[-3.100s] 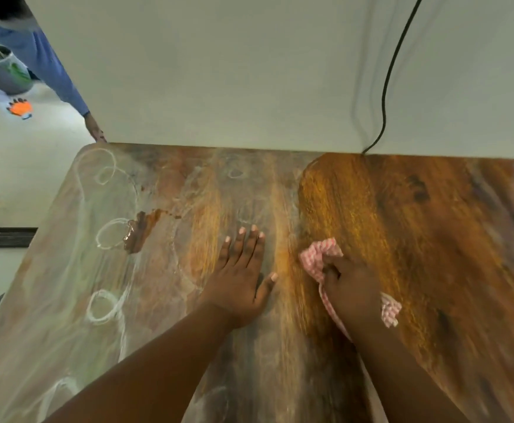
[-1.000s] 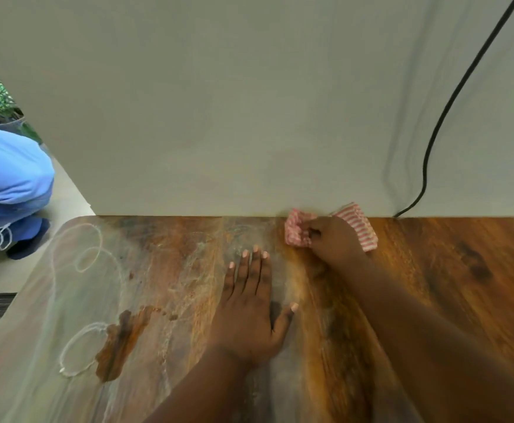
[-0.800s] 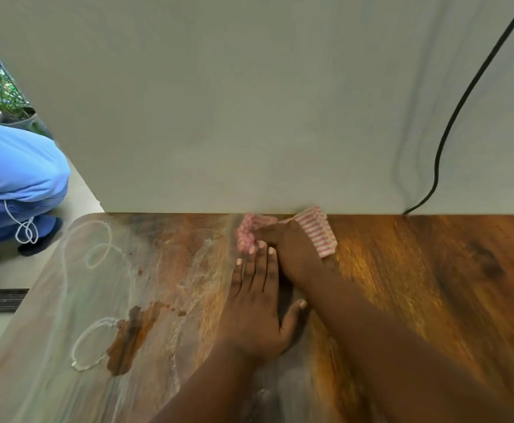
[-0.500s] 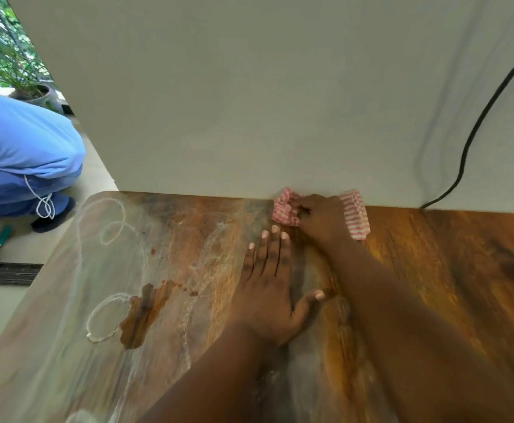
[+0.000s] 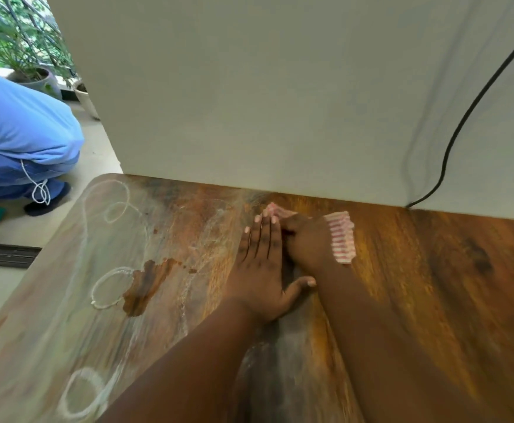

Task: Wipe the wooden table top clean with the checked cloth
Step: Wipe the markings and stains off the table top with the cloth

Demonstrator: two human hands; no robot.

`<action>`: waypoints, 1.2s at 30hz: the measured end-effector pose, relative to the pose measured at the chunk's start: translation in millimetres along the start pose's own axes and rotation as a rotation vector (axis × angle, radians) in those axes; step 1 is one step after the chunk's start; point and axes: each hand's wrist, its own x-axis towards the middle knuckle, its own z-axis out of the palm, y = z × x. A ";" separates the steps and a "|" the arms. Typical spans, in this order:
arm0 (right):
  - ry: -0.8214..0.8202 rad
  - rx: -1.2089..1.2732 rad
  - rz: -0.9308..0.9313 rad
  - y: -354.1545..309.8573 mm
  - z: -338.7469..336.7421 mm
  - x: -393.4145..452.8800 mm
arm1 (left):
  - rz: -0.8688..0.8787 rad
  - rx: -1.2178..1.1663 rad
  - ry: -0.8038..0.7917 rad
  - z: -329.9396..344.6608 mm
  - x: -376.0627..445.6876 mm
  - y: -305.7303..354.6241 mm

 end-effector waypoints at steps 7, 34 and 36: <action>-0.212 0.270 -0.196 30.8 -36.2 -111.9 | 0.118 -0.007 -0.107 -22.3 -27.3 -0.5; -0.041 0.308 -0.046 -61.1 1.3 -259.0 | -0.105 0.006 -0.197 -32.6 -136.8 17.8; -0.016 0.262 -0.161 -43.2 -1.0 -318.6 | -0.088 0.004 -0.199 -33.7 -145.8 21.9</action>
